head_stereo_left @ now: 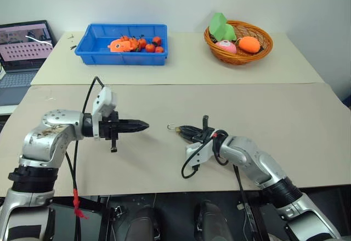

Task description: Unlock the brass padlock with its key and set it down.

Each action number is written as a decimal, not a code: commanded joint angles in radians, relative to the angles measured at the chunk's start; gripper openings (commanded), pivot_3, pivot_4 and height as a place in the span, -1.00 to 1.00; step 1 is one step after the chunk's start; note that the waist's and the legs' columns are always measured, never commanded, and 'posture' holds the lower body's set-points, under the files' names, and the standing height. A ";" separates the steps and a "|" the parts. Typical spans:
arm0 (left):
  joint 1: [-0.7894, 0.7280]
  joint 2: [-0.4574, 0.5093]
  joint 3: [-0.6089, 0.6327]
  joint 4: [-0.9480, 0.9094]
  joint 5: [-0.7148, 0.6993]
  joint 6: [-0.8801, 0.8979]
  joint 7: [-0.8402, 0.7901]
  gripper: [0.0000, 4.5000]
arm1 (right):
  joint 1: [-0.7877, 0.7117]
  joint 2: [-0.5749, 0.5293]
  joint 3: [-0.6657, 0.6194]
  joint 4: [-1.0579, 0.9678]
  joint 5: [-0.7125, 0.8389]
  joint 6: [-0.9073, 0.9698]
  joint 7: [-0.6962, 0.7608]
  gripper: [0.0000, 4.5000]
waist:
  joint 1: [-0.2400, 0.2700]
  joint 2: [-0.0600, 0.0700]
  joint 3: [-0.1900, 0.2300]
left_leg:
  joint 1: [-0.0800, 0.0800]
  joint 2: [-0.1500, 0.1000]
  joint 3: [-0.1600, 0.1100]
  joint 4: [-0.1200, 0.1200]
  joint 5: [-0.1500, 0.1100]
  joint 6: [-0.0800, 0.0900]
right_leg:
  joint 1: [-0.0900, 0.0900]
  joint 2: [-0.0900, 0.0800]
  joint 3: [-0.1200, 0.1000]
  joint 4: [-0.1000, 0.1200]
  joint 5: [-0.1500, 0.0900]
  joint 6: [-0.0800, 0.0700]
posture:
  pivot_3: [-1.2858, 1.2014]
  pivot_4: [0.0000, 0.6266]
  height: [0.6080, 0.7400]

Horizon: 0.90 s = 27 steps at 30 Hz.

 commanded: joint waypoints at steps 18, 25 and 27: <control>-0.003 0.028 -0.044 0.024 0.024 -0.065 -0.063 -1.00 | 0.084 -0.043 -0.080 -0.141 0.319 0.166 0.273 0.78 | 0.006 0.000 0.000 | 0.000 0.000 0.000 0.000 0.000 0.000 | 0.001 0.000 0.000 -0.001 0.000 0.000 | 0.03 -0.52 -0.15; -0.010 -0.030 0.052 0.089 0.016 -0.030 0.117 -1.00 | 0.194 -0.036 -0.358 -0.319 0.787 0.710 0.406 0.78 | 0.021 0.000 0.000 | 0.000 0.000 -0.002 0.000 -0.001 0.001 | 0.003 0.000 -0.002 -0.003 0.000 0.000 | 0.03 -0.52 -0.15; -0.001 -0.079 0.105 0.098 0.016 -0.030 0.231 -1.00 | 0.174 0.023 -0.473 -0.298 0.841 0.833 0.295 0.78 | 0.020 0.000 0.000 | 0.001 0.000 -0.002 0.000 -0.001 0.001 | 0.003 0.000 -0.002 -0.002 0.001 -0.001 | 0.03 -0.52 -0.15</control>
